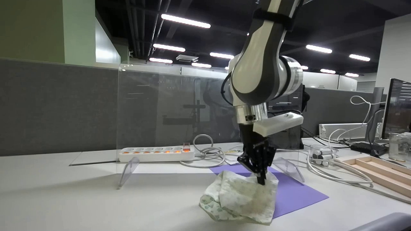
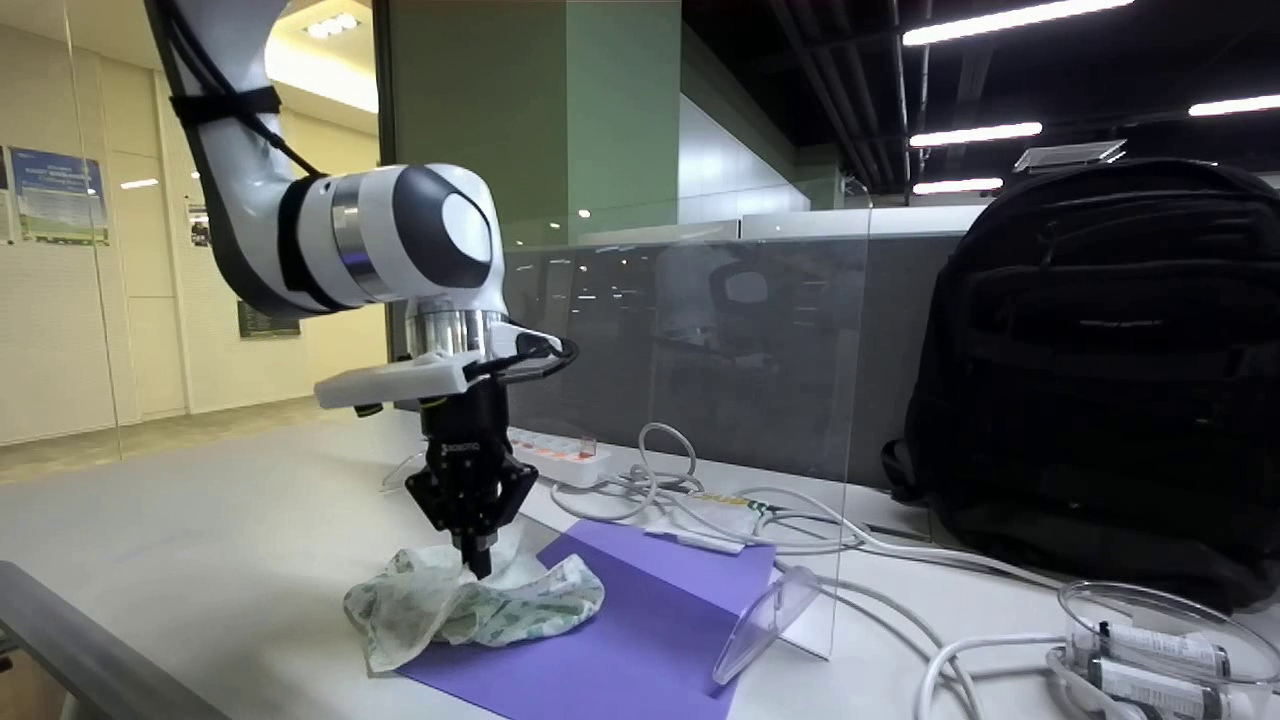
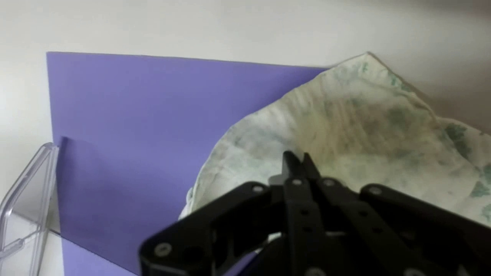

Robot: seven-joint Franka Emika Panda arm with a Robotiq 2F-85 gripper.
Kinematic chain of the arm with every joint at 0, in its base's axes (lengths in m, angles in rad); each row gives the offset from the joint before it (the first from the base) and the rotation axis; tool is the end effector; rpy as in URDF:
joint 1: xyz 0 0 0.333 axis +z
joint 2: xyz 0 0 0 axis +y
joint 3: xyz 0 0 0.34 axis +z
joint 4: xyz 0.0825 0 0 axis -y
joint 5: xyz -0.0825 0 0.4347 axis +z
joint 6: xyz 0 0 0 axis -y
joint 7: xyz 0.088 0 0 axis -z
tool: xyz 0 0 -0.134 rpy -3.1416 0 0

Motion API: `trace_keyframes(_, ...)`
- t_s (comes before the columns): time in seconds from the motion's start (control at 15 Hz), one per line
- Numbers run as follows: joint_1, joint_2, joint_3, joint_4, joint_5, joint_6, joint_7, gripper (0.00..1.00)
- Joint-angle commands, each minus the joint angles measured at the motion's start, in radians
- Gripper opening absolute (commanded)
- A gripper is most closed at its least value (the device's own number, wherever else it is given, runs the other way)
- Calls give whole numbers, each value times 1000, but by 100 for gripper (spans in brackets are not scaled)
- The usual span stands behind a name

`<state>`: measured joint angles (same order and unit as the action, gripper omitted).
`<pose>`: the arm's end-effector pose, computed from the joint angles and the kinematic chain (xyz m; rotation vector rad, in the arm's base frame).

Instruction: Put the cloth on the clear screen

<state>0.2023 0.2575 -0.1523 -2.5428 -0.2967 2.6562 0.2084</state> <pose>0.4570 0.0212 0.1146 2.9558 0.1727 -0.1830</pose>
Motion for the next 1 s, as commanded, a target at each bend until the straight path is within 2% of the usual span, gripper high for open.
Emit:
trace_keyframes(0.0,-10,-131,36,6,-47,-177,22,0)
trace_keyframes(0.2,-26,-235,89,51,-72,-315,24,0)
trace_keyframes(0.4,-48,-323,148,123,-22,-423,-13,0)
trace_keyframes(0.6,-73,-380,176,183,44,-511,-89,0)
trace_keyframes(0.67,-79,-352,191,152,14,-459,-47,1)
trace_keyframes(0.93,-92,-386,196,172,42,-494,-89,1)
